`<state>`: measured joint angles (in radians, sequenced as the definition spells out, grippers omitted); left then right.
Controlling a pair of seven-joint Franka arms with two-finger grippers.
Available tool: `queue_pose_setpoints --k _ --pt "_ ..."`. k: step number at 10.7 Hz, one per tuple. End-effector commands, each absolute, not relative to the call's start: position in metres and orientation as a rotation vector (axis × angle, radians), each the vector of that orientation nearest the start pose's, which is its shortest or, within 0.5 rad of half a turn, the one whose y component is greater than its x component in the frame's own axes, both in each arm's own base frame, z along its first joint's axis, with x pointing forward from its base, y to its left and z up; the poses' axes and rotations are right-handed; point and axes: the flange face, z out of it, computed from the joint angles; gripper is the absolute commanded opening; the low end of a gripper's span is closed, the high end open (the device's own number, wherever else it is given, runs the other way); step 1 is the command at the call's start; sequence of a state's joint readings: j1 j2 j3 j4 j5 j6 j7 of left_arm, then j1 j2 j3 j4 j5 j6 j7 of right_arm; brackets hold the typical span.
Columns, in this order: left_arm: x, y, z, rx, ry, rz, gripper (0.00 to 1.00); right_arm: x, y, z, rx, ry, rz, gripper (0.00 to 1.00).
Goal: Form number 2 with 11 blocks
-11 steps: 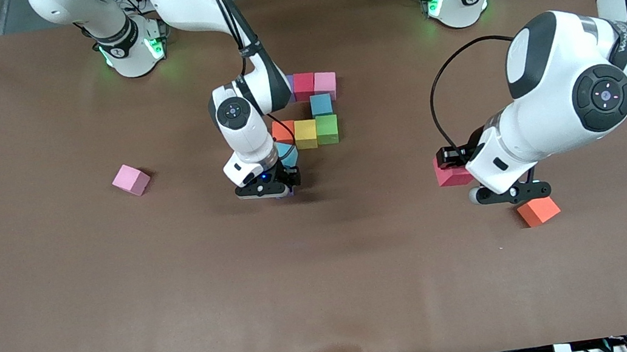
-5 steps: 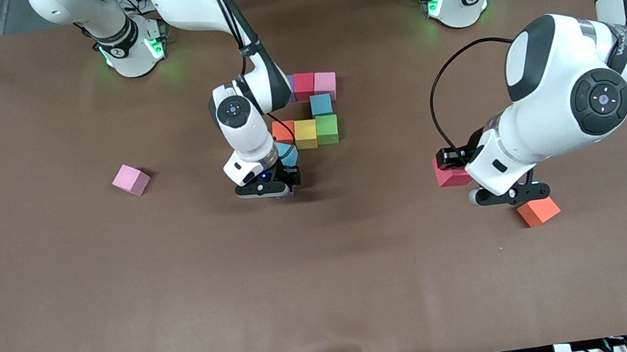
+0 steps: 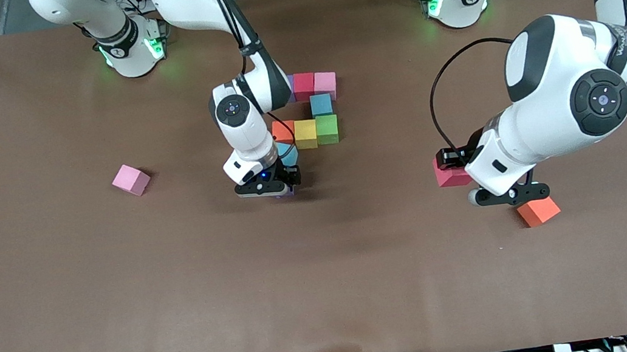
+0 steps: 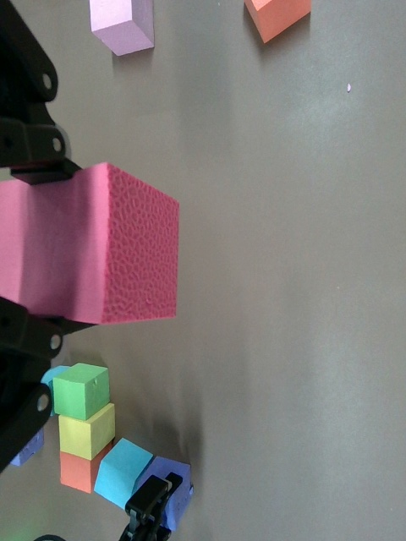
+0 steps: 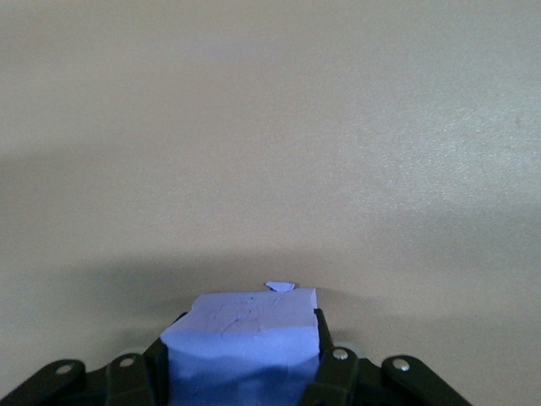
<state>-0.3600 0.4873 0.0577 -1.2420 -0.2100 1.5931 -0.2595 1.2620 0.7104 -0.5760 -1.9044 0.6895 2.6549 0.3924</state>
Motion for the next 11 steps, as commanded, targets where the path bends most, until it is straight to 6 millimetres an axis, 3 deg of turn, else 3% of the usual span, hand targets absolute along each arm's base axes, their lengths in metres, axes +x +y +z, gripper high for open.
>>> queue_pose_setpoints --k 1,9,10,11 --pt "0.645 -0.230 0.480 -3.245 0.081 0.291 0.58 0.464 0.414 0.170 -3.002 0.249 -0.201 0.00" --pt "0.644 -0.231 0.480 -3.245 0.084 0.294 0.58 0.453 0.410 0.160 -3.011 0.221 -0.228 0.00" --pt "0.644 -0.230 0.479 -3.244 0.081 0.295 0.58 0.453 0.410 0.160 -3.011 0.215 -0.223 0.17" --pt "0.644 -0.231 0.479 -3.243 0.084 0.295 0.58 0.454 0.410 0.160 -3.013 0.205 -0.220 0.82"
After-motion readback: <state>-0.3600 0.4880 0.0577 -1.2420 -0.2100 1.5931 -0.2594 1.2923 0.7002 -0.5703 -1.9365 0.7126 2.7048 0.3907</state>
